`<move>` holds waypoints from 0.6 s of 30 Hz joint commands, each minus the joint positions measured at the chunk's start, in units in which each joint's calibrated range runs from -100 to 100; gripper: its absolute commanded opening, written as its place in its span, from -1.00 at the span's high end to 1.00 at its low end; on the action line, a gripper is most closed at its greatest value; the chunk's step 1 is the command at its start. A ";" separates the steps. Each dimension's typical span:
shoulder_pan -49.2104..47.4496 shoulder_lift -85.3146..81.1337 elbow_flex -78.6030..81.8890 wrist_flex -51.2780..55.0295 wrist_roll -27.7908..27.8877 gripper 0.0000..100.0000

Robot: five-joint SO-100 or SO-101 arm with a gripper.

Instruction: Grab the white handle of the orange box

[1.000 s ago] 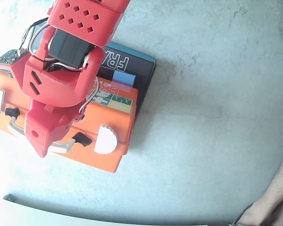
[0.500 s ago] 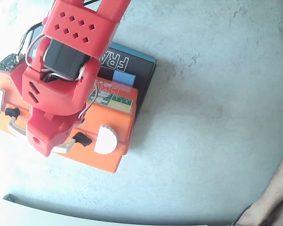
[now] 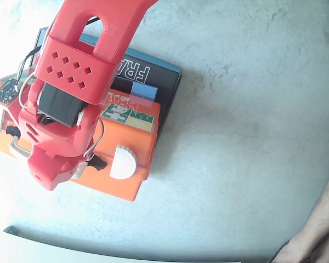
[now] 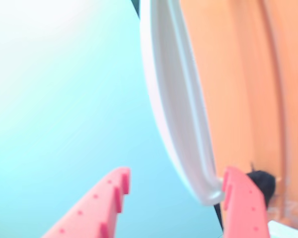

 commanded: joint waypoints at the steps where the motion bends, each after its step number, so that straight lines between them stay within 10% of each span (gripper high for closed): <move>1: -0.36 3.25 -1.84 0.62 0.16 0.56; 18: 0.34 13.45 -15.04 0.62 -0.26 0.56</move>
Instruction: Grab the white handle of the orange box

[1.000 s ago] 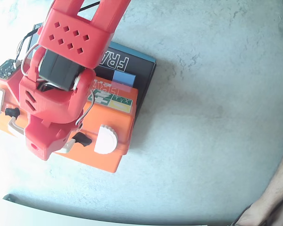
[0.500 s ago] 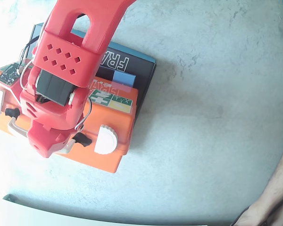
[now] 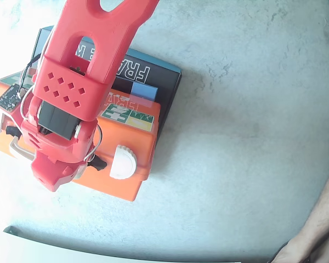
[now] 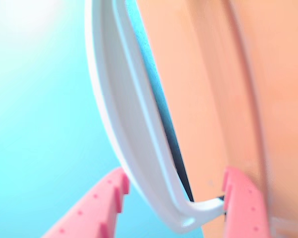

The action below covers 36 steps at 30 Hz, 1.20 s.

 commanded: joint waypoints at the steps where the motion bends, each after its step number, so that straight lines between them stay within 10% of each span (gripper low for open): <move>1: 0.57 6.64 -4.48 0.54 -0.15 0.56; 19: 0.50 23.26 -34.88 2.40 -0.15 0.57; 25: 0.11 26.55 -52.96 11.53 0.32 0.95; 36: -1.05 15.33 -27.35 19.49 -3.65 0.97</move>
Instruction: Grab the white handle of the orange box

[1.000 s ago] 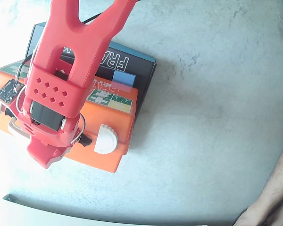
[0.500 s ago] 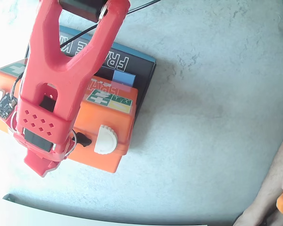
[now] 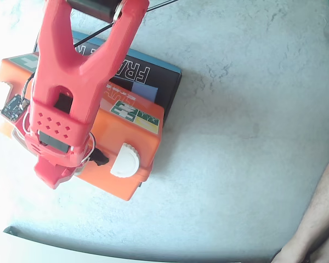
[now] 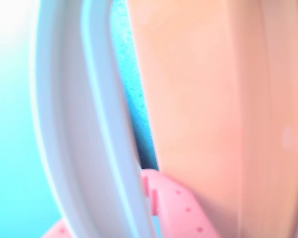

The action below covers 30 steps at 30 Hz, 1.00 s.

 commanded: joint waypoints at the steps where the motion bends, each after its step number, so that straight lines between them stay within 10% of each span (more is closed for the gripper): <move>1: -0.95 -7.19 16.61 6.24 -2.40 0.97; 14: 1.37 -50.29 87.94 5.90 -2.40 0.97; 30: 5.63 -79.39 132.78 9.54 -4.38 0.97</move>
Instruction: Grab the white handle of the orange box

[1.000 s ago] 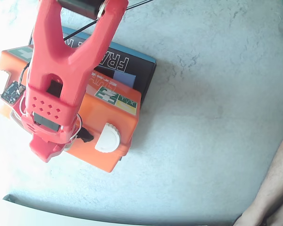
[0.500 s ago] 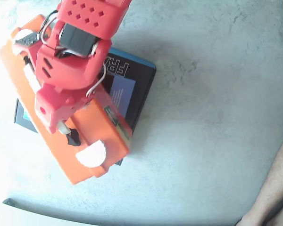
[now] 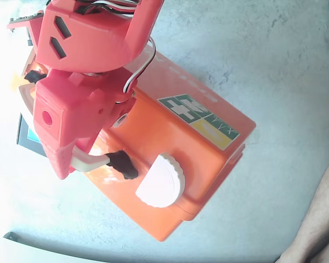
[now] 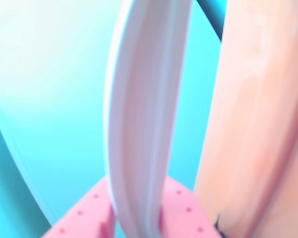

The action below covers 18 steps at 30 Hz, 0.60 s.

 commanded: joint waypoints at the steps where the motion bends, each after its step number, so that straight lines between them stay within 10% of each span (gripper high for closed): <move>1: 0.30 -1.53 25.50 8.17 -0.25 0.97; 18: 3.17 -17.05 26.21 42.86 0.06 0.96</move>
